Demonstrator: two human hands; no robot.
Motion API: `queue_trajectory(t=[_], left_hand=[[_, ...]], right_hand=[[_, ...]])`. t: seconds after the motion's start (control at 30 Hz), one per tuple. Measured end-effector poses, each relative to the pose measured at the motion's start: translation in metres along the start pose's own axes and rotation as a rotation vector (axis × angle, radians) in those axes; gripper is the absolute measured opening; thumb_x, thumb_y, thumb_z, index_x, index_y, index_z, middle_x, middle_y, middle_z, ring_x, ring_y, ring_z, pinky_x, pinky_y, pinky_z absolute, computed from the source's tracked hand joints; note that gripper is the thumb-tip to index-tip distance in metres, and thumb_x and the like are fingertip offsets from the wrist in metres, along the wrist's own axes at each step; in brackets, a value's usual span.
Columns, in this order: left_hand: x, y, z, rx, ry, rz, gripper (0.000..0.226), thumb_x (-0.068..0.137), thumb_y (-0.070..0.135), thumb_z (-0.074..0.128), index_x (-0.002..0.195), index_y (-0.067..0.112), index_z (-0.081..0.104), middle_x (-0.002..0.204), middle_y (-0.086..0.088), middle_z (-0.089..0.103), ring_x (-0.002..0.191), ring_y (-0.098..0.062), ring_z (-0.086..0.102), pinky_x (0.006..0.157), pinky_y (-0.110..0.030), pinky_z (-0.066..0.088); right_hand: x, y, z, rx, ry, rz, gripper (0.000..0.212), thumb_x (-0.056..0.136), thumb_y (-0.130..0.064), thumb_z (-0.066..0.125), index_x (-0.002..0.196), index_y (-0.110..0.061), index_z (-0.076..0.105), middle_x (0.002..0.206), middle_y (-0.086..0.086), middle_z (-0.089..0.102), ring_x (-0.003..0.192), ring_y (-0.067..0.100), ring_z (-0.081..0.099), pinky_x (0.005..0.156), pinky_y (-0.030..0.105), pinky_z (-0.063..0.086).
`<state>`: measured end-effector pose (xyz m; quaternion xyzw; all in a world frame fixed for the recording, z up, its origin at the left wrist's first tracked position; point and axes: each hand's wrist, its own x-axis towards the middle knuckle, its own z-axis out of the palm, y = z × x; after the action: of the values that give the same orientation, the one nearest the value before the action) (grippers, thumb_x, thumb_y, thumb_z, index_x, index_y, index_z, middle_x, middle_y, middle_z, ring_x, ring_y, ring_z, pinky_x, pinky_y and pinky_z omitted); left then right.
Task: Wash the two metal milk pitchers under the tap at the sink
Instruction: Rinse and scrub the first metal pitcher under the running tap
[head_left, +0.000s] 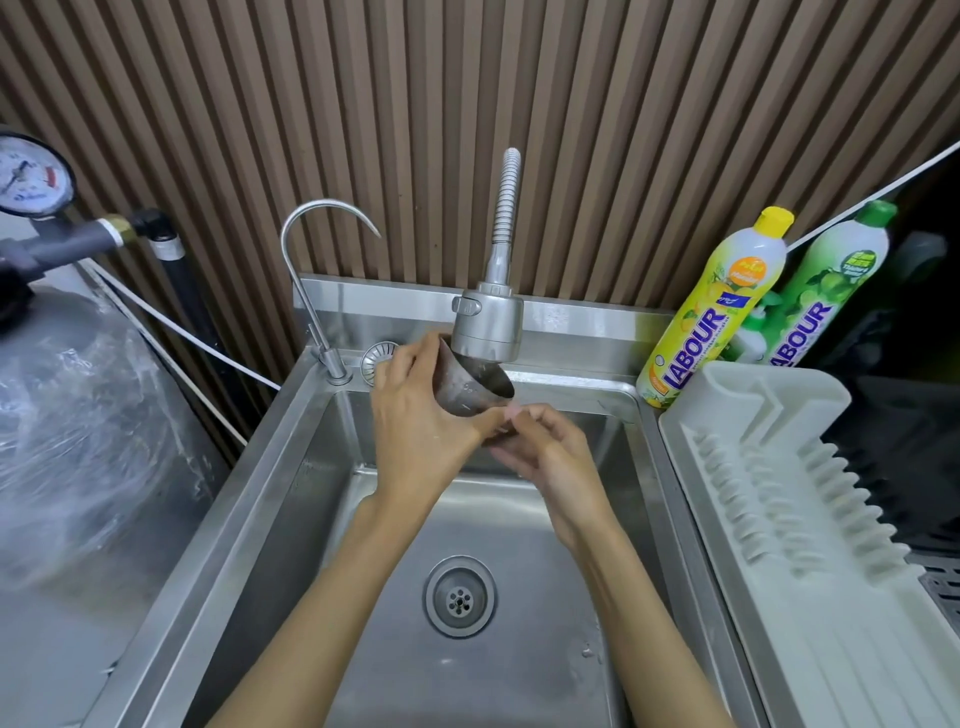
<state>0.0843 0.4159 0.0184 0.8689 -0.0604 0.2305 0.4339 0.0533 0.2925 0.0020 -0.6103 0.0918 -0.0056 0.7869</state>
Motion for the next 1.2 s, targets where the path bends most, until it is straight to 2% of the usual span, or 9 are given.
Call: queue_trajectory(t=[0.27,0.33,0.47,0.63,0.7,0.8,0.97,1.1,1.2], left_hand=[[-0.007,0.003,0.000,-0.069,-0.186,-0.219,0.063,0.052,0.071,0.071,0.089,0.021,0.066,0.083,0.004,0.065,0.081,-0.011,0.061,0.072,-0.021,0.045],[-0.009,-0.001,0.003,-0.181,-0.294,-0.286,0.049,0.059,0.062,0.074,0.091,0.025,0.069,0.077,0.009,0.069,0.078,-0.001,0.064,0.068,-0.009,0.045],[-0.008,-0.011,0.018,-0.432,-0.451,-0.362,0.038,0.067,0.036,0.082,0.100,0.024,0.068,0.077,0.011,0.069,0.075,0.001,0.063,0.066,-0.004,0.042],[0.000,-0.006,0.030,-0.695,-0.271,-0.306,0.064,0.058,0.008,0.088,0.113,0.011,0.057,0.096,0.005,0.070,0.087,0.003,0.066,0.080,-0.012,0.049],[0.006,-0.004,0.027,-0.705,-0.176,-0.232,0.069,0.057,-0.004,0.085,0.114,0.021,0.056,0.101,0.005,0.067,0.089,0.004,0.064,0.082,-0.011,0.048],[0.010,-0.006,0.019,-0.589,-0.059,-0.076,0.077,0.051,0.012,0.086,0.111,0.044,0.050,0.109,0.011,0.059,0.104,-0.006,0.059,0.091,-0.022,0.047],[0.004,0.000,0.003,-0.195,0.032,0.002,0.085,0.053,0.025,0.087,0.129,0.017,0.050,0.113,0.006,0.046,0.110,-0.015,0.048,0.090,-0.010,0.034],[-0.002,0.007,-0.006,0.011,0.000,-0.067,0.097,0.046,0.056,0.070,0.131,0.015,0.050,0.109,0.001,0.043,0.114,-0.022,0.042,0.091,-0.023,0.025],[-0.005,0.012,-0.005,0.087,-0.058,-0.095,0.107,0.042,0.076,0.068,0.129,0.015,0.052,0.102,0.006,0.038,0.112,-0.020,0.043,0.090,-0.030,0.036]], right_hand=[[-0.005,-0.027,-0.011,-0.445,0.243,-0.054,0.023,0.082,-0.025,0.067,0.075,-0.005,0.060,0.074,0.016,0.073,0.068,0.025,0.072,0.067,0.040,0.060],[-0.006,-0.036,-0.014,-0.630,0.270,-0.129,0.023,0.081,-0.031,0.067,0.069,-0.013,0.060,0.071,0.010,0.072,0.072,0.028,0.070,0.075,0.046,0.057],[-0.019,-0.051,-0.009,-0.893,0.270,-0.242,0.017,0.087,-0.028,0.061,0.077,-0.015,0.058,0.079,0.005,0.068,0.080,0.025,0.063,0.073,0.031,0.046],[-0.012,-0.037,-0.011,-0.651,0.192,-0.266,0.017,0.087,-0.014,0.062,0.078,-0.022,0.050,0.113,-0.001,0.068,0.101,0.016,0.063,0.090,0.033,0.050],[-0.004,-0.030,-0.013,-0.479,0.117,-0.259,0.021,0.088,-0.009,0.059,0.076,-0.020,0.047,0.125,-0.007,0.062,0.107,0.007,0.062,0.094,0.025,0.047],[0.004,-0.022,-0.011,-0.313,-0.013,-0.202,0.012,0.090,-0.008,0.057,0.082,-0.007,0.048,0.125,-0.012,0.061,0.103,-0.010,0.060,0.087,0.010,0.043],[0.007,-0.002,-0.005,-0.010,-0.094,-0.098,0.013,0.092,-0.009,0.055,0.081,-0.010,0.048,0.107,0.014,0.069,0.106,0.020,0.063,0.103,0.035,0.046],[0.000,-0.002,-0.005,0.011,-0.071,-0.041,0.013,0.091,-0.015,0.055,0.086,-0.003,0.055,0.084,0.009,0.072,0.084,0.020,0.070,0.084,0.036,0.057],[-0.004,-0.007,-0.008,-0.008,0.027,0.009,0.017,0.091,-0.016,0.058,0.079,-0.003,0.057,0.078,0.019,0.070,0.073,0.025,0.072,0.068,0.034,0.060]])
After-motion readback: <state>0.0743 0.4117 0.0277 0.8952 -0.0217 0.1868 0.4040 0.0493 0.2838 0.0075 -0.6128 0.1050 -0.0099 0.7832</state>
